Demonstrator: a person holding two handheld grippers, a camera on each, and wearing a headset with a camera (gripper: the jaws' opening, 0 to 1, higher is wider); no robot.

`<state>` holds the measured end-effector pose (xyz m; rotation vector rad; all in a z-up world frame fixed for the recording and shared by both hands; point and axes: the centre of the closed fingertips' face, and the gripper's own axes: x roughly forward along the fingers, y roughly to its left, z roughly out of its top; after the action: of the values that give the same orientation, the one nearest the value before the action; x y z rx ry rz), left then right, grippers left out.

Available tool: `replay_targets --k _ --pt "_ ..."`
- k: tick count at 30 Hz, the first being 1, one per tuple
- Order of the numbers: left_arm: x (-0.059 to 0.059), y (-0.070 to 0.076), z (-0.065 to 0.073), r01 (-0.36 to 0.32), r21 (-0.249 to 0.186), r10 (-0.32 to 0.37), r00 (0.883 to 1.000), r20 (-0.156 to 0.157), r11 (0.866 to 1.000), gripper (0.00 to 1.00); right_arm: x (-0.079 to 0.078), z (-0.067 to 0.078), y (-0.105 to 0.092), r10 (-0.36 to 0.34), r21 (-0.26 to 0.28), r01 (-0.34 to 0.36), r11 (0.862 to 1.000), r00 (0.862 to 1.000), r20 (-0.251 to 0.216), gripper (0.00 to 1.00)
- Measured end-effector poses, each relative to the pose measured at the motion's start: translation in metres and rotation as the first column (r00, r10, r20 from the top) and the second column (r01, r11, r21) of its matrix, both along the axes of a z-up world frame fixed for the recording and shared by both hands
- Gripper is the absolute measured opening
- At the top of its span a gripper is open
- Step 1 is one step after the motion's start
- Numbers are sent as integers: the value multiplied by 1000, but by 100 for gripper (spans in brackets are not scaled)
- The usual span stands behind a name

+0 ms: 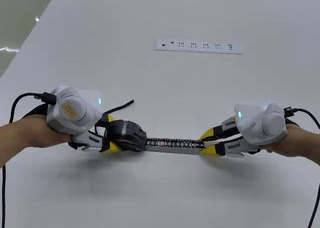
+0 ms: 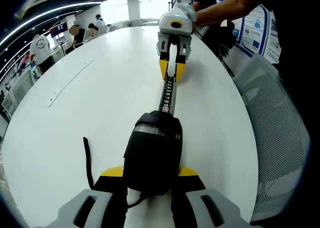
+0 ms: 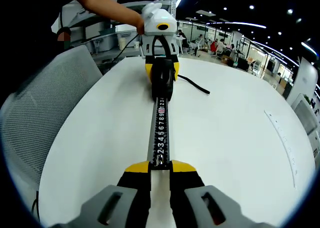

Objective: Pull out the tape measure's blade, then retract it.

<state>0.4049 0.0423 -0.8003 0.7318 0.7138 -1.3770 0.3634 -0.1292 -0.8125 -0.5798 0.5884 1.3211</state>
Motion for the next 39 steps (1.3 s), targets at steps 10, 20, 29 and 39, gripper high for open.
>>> replay_targets --k 10,20,29,39 --pt "0 0 0 2 5 -2 1000 1 1000 30 -3 0 -14 -7 -14 7 1000 1000 -3 11" --pt "0 0 0 4 8 -4 1000 3 1000 30 -10 2 -30 -13 -34 13 999 1000 -9 11" --pt "-1 0 0 6 9 -6 1000 4 1000 30 -15 2 -49 -30 -52 29 998 999 -19 11" --pt "-1 0 -1 7 12 -7 1000 6 1000 30 -18 1 -71 -51 -74 49 996 998 -24 11"
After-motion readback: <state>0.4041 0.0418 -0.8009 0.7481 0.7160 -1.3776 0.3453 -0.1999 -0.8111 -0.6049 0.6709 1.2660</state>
